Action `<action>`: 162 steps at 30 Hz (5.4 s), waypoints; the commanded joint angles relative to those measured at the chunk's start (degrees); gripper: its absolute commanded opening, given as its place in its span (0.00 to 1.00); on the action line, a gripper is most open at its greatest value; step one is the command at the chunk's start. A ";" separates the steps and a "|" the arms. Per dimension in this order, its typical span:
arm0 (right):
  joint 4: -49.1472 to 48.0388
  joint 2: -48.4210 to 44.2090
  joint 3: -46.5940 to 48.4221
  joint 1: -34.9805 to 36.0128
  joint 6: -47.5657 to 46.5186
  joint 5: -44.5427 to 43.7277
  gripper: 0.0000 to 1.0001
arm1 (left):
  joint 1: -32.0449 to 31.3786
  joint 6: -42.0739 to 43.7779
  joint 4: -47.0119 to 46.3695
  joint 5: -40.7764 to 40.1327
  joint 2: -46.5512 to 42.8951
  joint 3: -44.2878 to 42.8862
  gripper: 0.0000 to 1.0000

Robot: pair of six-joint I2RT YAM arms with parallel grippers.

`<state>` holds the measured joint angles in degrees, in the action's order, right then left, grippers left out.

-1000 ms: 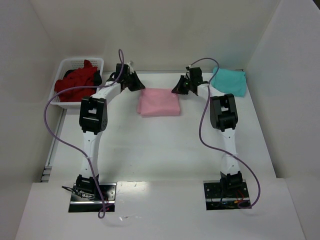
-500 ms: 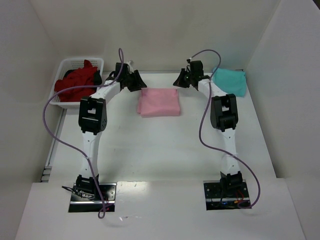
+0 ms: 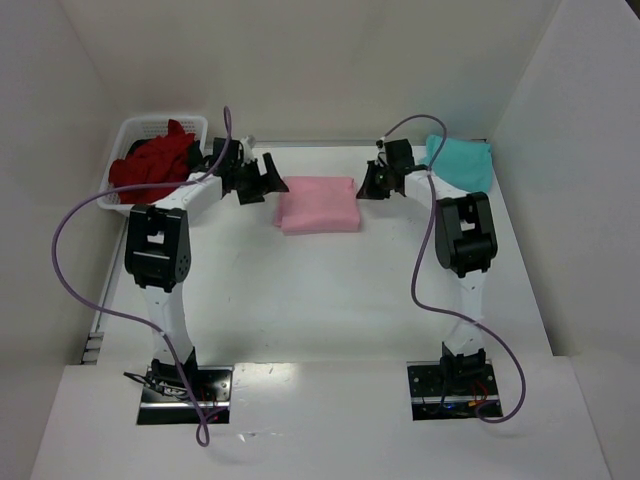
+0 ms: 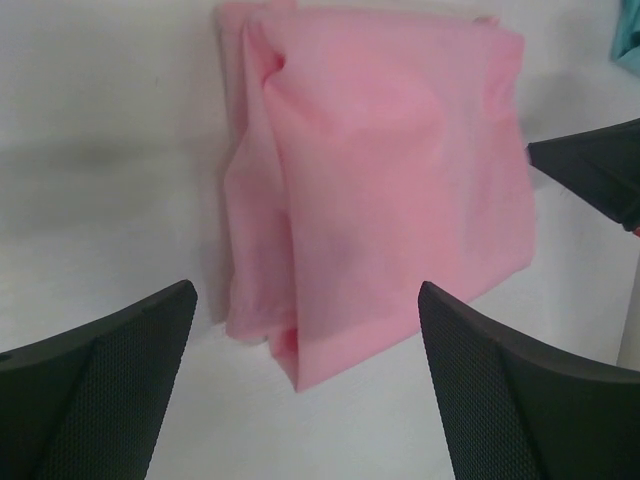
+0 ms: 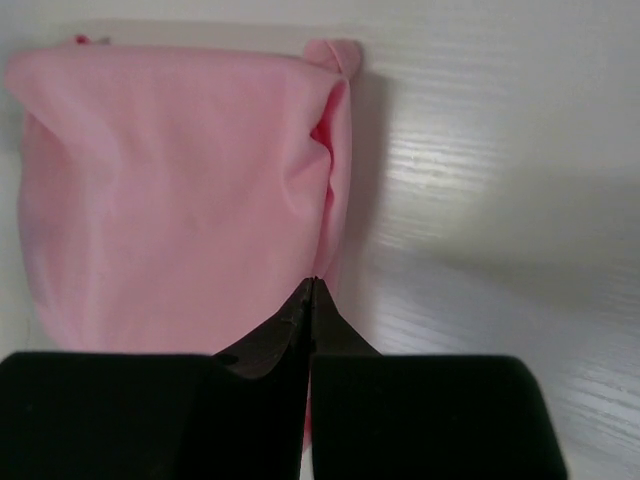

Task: Fold and stack the t-shirts
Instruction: Smooth out wrinkles on the folded tshirt

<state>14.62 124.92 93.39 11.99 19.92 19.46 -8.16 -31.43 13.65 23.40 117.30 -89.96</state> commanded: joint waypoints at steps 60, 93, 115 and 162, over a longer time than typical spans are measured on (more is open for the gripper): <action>4.89 1.99 5.31 4.13 -2.17 -3.73 0.00 | 0.17 4.80 -1.52 9.82 12.87 -6.01 0.99; 8.84 2.14 12.43 5.46 -2.04 2.60 0.01 | 0.17 -5.30 -12.74 3.32 11.48 2.09 0.99; 11.83 11.31 14.99 6.56 -3.05 -1.09 0.00 | -6.07 -6.63 -8.98 3.47 17.08 -2.60 0.99; 11.83 2.88 15.77 3.94 -2.97 -3.29 0.20 | -3.70 -5.06 -7.07 7.89 14.55 0.60 0.00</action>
<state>26.24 133.80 107.37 18.05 17.23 18.24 -12.95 -42.03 -3.10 33.56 132.62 -90.41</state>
